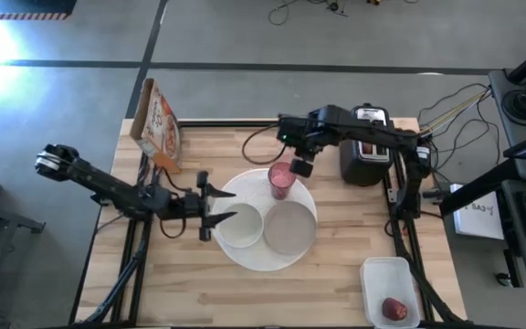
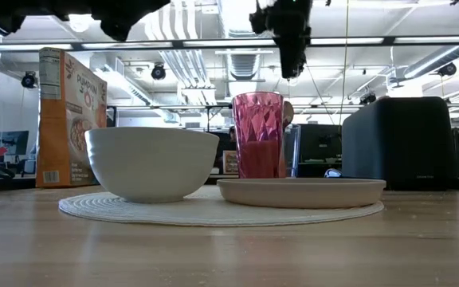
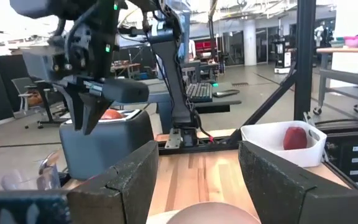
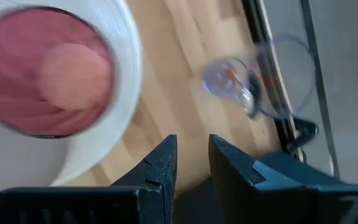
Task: Arrange a breakfast setting
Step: Pour the cereal from the orange cereal box into the white bowl
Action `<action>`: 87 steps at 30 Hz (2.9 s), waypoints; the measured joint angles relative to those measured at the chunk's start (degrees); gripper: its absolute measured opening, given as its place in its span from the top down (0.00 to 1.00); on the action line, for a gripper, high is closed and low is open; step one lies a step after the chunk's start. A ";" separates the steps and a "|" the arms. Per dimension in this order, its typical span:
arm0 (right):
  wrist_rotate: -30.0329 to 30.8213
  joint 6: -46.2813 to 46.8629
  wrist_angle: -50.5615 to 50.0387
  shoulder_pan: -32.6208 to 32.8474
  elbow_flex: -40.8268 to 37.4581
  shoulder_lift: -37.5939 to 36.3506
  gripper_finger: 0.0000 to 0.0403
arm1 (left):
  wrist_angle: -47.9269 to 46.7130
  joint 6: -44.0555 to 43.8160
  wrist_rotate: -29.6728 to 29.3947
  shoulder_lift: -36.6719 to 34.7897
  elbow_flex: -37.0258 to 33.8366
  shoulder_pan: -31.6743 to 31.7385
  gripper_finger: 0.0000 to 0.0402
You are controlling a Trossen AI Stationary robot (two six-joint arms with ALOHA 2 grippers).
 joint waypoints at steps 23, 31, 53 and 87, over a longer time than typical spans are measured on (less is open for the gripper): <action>1.29 15.17 35.69 -3.78 -49.28 -37.00 0.79 | -41.65 -10.53 -12.66 -10.29 10.36 0.00 0.48; 1.27 14.85 46.70 -3.82 -61.56 -46.95 0.79 | -67.27 -25.62 -16.61 -8.02 19.14 -0.02 0.48; -3.25 12.34 85.76 -1.42 -95.23 -65.94 0.79 | -75.41 -37.80 -15.33 -6.41 20.14 -2.58 0.48; -27.01 -0.91 90.03 2.78 -102.69 -85.53 0.79 | -75.85 -37.09 -20.15 -5.98 19.96 -2.56 0.48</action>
